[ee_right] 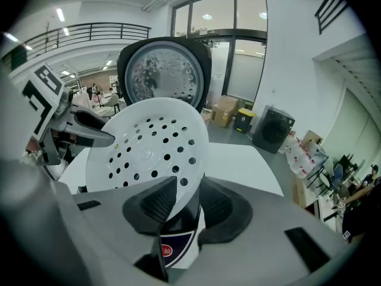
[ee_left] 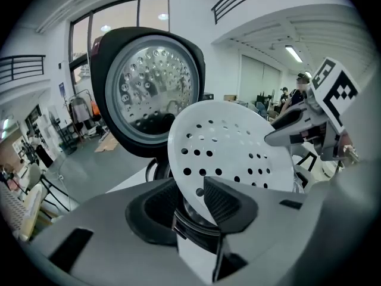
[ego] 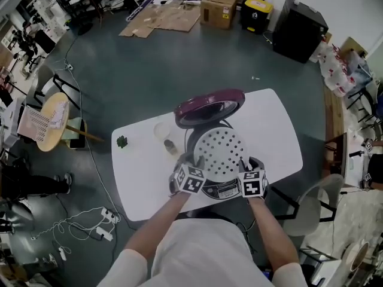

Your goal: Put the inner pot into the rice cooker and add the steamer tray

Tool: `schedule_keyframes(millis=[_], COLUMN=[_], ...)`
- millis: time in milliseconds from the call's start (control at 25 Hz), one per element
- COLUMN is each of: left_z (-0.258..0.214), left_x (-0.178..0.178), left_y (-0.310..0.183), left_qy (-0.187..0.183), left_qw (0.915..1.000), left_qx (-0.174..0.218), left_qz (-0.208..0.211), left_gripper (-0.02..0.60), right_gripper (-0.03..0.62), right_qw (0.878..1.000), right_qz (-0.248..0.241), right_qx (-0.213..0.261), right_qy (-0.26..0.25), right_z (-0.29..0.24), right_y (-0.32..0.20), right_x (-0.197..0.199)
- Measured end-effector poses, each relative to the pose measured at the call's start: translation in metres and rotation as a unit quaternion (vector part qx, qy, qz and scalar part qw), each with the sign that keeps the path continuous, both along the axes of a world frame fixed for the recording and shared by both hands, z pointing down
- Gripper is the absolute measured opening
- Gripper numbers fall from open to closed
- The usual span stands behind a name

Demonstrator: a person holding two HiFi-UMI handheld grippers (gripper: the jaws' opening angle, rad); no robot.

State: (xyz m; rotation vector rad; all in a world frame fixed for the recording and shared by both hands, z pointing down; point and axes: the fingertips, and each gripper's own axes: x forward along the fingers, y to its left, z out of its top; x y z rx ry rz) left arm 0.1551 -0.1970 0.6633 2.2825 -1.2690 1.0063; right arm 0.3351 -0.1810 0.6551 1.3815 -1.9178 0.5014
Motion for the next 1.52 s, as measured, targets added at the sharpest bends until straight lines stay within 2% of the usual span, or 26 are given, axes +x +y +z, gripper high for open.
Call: schedule_keyframes(millis=[320, 680, 840, 1080, 1360, 1520], left_z=[0.022, 0.049, 0.056, 0.062, 0.067, 0.067], left_x=[-0.006, -0.014, -0.016, -0.020, -0.022, -0.023], left_y=[-0.003, 0.003, 0.003, 0.001, -0.004, -0.003], left_qy=[-0.011, -0.068, -0.083, -0.108, -0.106, -0.096], left_qw=[0.9998, 0.9962, 0.9942, 0.9926, 0.9928, 0.9934], left_qx=[-0.009, -0.047, -0.063, -0.053, -0.047, -0.047], left_qz=[-0.017, -0.026, -0.025, -0.020, -0.031, -0.041], left_gripper=[0.161, 0.187, 0.201, 0.231, 0.274, 0.296], right_gripper=[0.133, 0.147, 0.153, 0.163, 0.194, 0.221], right_qw=[0.999, 0.996, 0.994, 0.991, 0.985, 0.986], right_qz=[-0.041, -0.080, -0.089, -0.104, -0.121, -0.116], right_qx=[0.003, -0.026, -0.038, -0.044, -0.055, -0.065], right_qy=[0.000, 0.035, 0.048, 0.076, 0.107, 0.106], right_z=[0.020, 0.040, 0.047, 0.056, 0.067, 0.071], right_y=[-0.020, -0.025, -0.029, -0.033, -0.035, -0.036], right_x=[-0.007, -0.014, -0.016, -0.017, -0.012, -0.010])
